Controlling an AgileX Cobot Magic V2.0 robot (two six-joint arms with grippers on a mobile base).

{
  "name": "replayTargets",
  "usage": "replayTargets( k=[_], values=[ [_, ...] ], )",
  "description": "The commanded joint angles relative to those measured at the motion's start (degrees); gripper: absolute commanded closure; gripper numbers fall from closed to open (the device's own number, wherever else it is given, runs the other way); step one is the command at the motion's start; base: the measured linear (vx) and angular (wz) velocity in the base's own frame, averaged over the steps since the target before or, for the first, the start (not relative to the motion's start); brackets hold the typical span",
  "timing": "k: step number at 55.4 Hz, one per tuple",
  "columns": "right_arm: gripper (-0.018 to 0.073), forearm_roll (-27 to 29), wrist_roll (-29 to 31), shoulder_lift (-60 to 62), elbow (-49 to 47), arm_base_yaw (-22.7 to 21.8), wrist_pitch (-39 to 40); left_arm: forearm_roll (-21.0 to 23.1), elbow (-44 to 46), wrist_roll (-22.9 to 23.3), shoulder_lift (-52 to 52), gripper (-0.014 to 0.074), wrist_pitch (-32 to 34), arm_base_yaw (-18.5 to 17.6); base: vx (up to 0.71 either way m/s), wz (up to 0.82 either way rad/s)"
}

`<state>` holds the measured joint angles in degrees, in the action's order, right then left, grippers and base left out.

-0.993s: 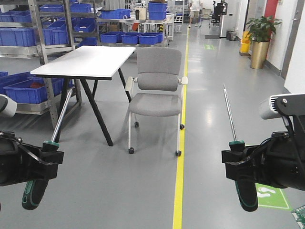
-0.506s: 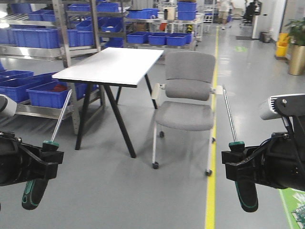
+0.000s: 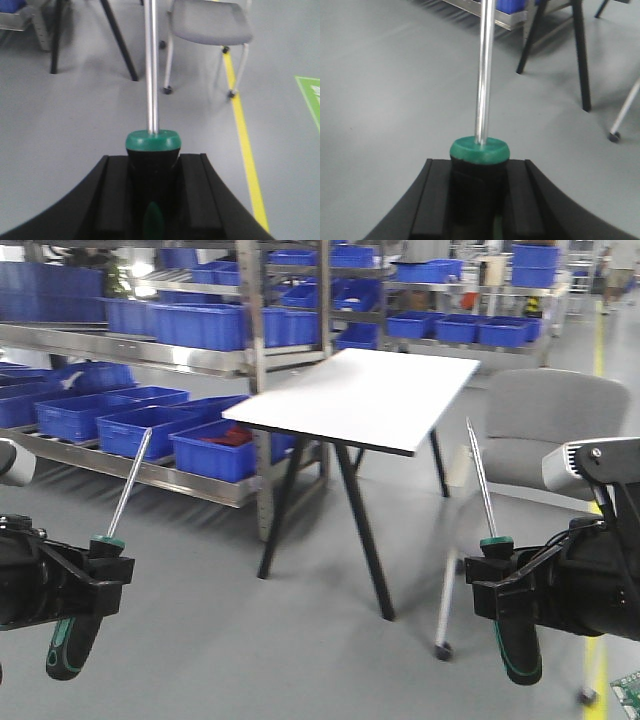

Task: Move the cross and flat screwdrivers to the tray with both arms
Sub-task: 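Hold both screwdrivers while the base turns away from the table, then hold both screwdrivers while driving to the conveyor shelf tray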

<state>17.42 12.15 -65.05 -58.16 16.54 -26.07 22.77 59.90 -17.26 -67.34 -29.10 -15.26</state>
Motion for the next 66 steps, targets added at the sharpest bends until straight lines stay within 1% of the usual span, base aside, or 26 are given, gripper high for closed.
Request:
replayTargets(
  k=[1,31,66],
  values=[
    [0.0567,0.46,0.26,1.37,-1.85,-0.02,4.6,1.13,1.77,0.6,1.42,0.0594,4.65,-0.3,0.58,0.46],
    [0.0567,0.49,0.26,1.37,-1.85,-0.13,4.15,1.13,1.77,0.6,1.42,0.0594,4.65,-0.3,0.59,0.51],
    [0.0567,0.49,0.26,1.37,-1.85,-0.13,4.11,1.13,1.77,0.6,1.42,0.0594,4.64,-0.3,0.61,0.62]
  ],
)
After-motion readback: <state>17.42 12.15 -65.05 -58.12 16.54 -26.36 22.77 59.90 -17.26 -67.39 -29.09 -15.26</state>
